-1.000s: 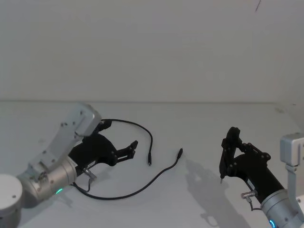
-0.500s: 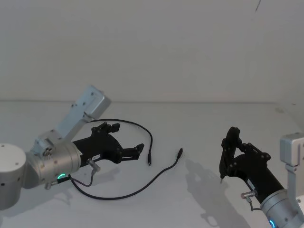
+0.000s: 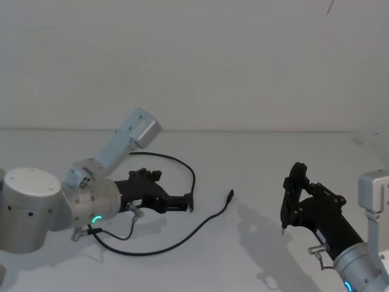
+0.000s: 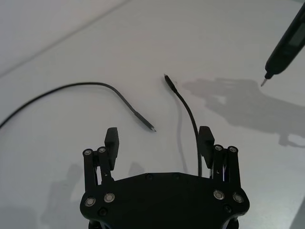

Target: Pick up the data cable with the one hand.

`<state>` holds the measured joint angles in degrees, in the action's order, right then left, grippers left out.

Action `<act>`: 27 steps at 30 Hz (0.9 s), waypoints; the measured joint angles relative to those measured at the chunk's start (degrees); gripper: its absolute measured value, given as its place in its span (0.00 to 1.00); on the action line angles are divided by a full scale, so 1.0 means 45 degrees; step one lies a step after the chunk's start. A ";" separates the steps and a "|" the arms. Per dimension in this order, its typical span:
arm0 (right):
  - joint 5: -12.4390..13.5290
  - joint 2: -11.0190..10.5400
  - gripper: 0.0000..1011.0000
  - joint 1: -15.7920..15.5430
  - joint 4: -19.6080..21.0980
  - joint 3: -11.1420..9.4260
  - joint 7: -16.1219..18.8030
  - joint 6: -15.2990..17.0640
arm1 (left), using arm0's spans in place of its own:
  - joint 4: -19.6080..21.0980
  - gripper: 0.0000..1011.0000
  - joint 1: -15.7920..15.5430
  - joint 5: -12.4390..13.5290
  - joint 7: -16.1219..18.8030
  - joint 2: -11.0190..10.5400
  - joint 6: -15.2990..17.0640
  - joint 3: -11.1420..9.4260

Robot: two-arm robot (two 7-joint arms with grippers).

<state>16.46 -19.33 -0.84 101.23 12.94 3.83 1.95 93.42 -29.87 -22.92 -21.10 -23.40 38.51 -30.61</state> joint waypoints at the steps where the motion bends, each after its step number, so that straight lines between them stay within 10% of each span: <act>1: 0.0000 -0.0001 0.28 0.0000 0.0000 0.0000 0.0000 0.0000 | -0.0016 0.99 -0.0028 0.0000 0.0000 0.0027 0.0079 -0.0033; 27: 0.0000 0.0000 0.28 0.0000 0.0000 0.0000 0.0000 0.0000 | -0.1424 0.99 -0.0584 0.0315 0.0251 0.1443 0.1223 -0.0905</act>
<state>16.46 -19.33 -0.84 101.23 12.94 3.83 1.95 87.01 -32.50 -21.50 -19.97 -16.91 44.01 -34.69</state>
